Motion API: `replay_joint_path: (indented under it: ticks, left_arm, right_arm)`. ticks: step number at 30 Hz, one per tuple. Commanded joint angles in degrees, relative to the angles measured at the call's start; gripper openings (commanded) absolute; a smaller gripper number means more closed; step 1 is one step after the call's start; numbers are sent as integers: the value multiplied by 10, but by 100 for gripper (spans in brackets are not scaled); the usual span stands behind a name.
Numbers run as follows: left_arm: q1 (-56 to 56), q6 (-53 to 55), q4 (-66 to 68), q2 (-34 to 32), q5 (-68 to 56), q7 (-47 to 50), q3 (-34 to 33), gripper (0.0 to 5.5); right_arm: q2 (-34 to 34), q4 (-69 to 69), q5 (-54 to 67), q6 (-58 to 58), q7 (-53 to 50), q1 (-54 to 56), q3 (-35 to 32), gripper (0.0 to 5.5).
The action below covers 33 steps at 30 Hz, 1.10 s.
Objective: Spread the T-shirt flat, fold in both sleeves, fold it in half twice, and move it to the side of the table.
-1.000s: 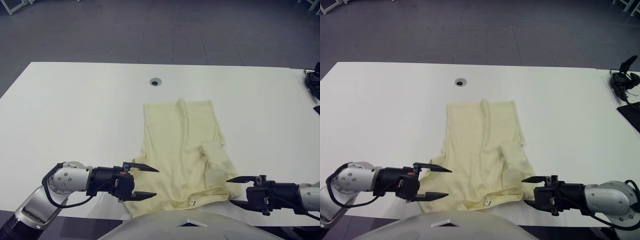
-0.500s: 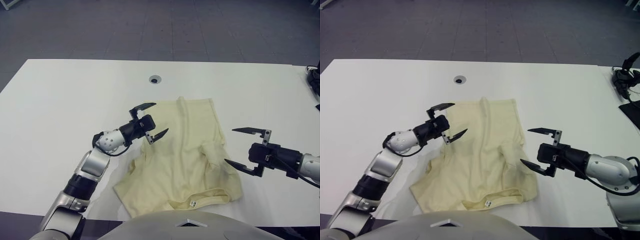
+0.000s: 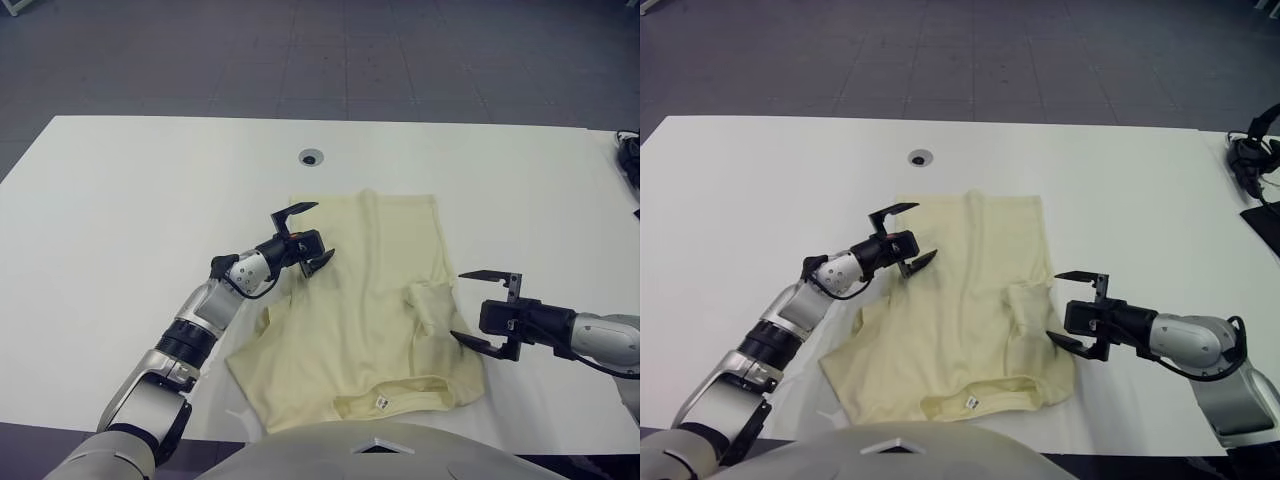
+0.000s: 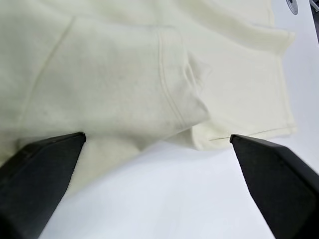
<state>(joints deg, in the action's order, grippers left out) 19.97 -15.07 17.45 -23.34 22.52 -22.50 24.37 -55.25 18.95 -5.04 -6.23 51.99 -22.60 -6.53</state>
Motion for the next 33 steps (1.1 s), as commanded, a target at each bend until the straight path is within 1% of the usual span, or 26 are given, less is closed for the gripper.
replay_joint_path:
  ticks: [1, 4, 6, 10, 13, 20, 25, 33]
  left_arm:
    - [-11, 5, 3, -21, 59, 27, 9, 540]
    - [-21, 12, -11, -31, 75, 34, 1, 540]
    - [-26, 18, -18, -36, 79, 42, -8, 540]
    - [-43, 33, -48, -40, 74, 52, -27, 540]
    - [-57, 45, -69, -43, 74, 50, -35, 540]
    - [-70, 58, -99, -41, 74, 48, -42, 540]
    - [-68, 51, -107, -37, 69, 51, -43, 540]
    - [-53, 17, -112, -16, 45, 54, -46, 540]
  right_arm:
    - [-22, -15, -16, 8, 14, -61, -21, 539]
    - [-23, -15, -25, 20, 3, -95, -57, 539]
    - [-14, -7, -10, 32, 1, -116, -84, 539]
    - [-6, 15, -12, 43, 11, -189, -130, 539]
    - [0, 34, -19, 64, 6, -210, -159, 539]
    - [17, 80, -39, 87, 4, -245, -188, 539]
    - [24, 99, -32, 117, -7, -209, -186, 539]
    - [54, 168, 78, 142, 7, -149, -220, 539]
